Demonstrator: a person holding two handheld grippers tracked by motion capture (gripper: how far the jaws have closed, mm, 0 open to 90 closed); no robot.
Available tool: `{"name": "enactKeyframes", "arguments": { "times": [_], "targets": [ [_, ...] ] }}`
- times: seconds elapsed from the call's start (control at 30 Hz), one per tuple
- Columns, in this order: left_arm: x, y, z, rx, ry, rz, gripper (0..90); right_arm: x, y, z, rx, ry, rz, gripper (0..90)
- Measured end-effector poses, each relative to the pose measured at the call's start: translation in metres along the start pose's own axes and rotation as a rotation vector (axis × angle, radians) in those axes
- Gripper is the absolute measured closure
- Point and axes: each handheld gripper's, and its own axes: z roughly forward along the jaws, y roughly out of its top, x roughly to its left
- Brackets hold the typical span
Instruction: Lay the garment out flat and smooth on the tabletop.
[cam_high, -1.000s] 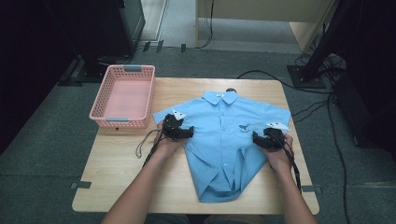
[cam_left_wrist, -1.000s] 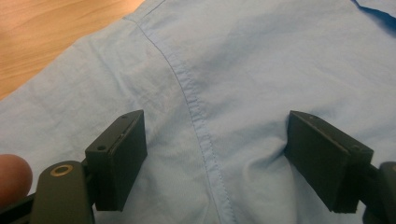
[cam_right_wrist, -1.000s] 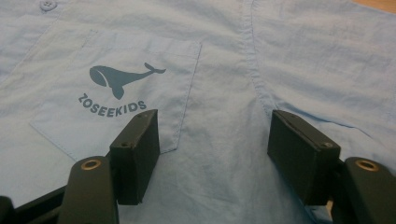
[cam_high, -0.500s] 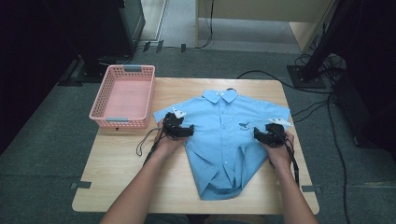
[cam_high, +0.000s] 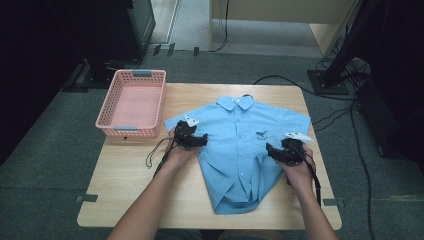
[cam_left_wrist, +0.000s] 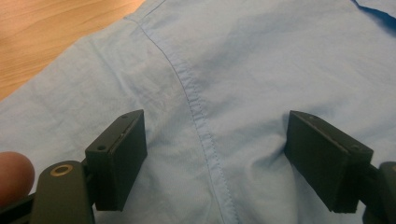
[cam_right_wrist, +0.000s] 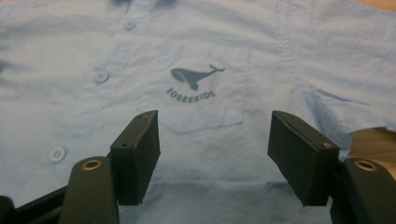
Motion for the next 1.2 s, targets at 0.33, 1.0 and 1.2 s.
{"name": "enactKeyframes", "arguments": {
  "times": [0.33,1.0,1.2],
  "targets": [
    [0.0,0.0,0.0,-0.001,0.0,0.0,21.7,0.017,-0.02,-0.009,0.017,0.053,-0.002,35.6],
    [0.0,0.0,0.0,-0.001,0.002,-0.003,21.7,0.041,-0.041,-0.011,0.117,0.005,-0.056,57.7],
    [0.0,0.0,0.0,-0.002,0.003,-0.005,21.7,0.033,-0.047,-0.019,0.074,-0.001,-0.019,83.7]
  ]
}}
